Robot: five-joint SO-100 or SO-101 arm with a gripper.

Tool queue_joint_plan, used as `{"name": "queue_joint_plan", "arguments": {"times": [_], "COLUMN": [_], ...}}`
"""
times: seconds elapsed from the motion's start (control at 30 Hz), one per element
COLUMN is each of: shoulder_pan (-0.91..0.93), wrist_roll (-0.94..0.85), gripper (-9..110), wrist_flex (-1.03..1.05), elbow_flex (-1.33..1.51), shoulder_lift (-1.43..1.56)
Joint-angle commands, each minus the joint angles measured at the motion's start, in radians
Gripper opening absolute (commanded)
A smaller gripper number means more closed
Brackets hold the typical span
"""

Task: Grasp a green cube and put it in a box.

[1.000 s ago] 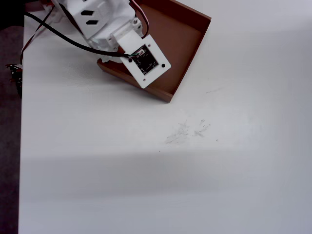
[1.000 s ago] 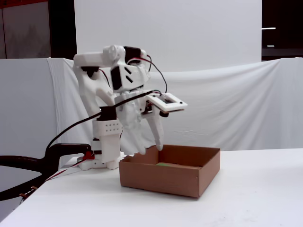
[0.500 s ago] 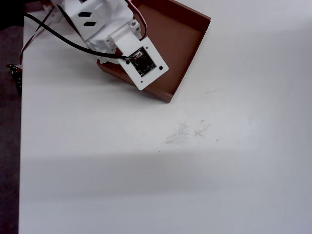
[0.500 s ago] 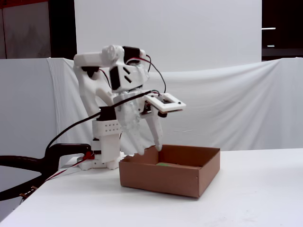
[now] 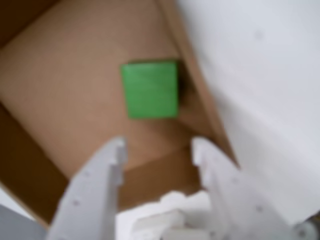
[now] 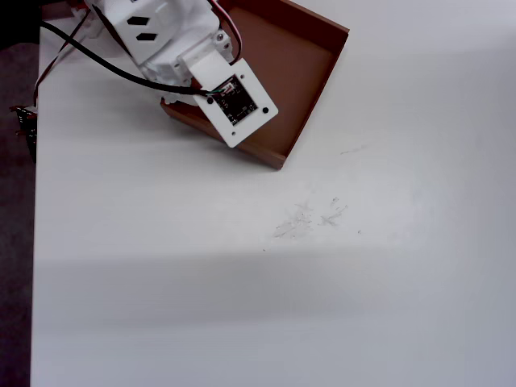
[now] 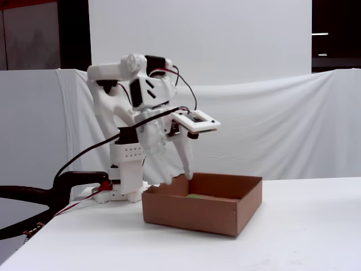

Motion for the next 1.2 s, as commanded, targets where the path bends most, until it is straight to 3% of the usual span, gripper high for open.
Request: {"name": "queue_joint_plan", "arguments": {"times": [0.0, 0.63, 1.0, 1.17], "shoulder_pan": [0.015, 0.087, 0.278, 0.448], "wrist_roll": [0.002, 0.0, 0.003, 0.006], "gripper": [17, 17, 20, 22], "wrist_flex": [-0.003, 0.032, 0.097, 0.176], "elbow_flex": [-0.018, 0.031, 0.156, 0.207], "shoulder_lift": [0.031, 0.124, 0.324, 0.39]}}
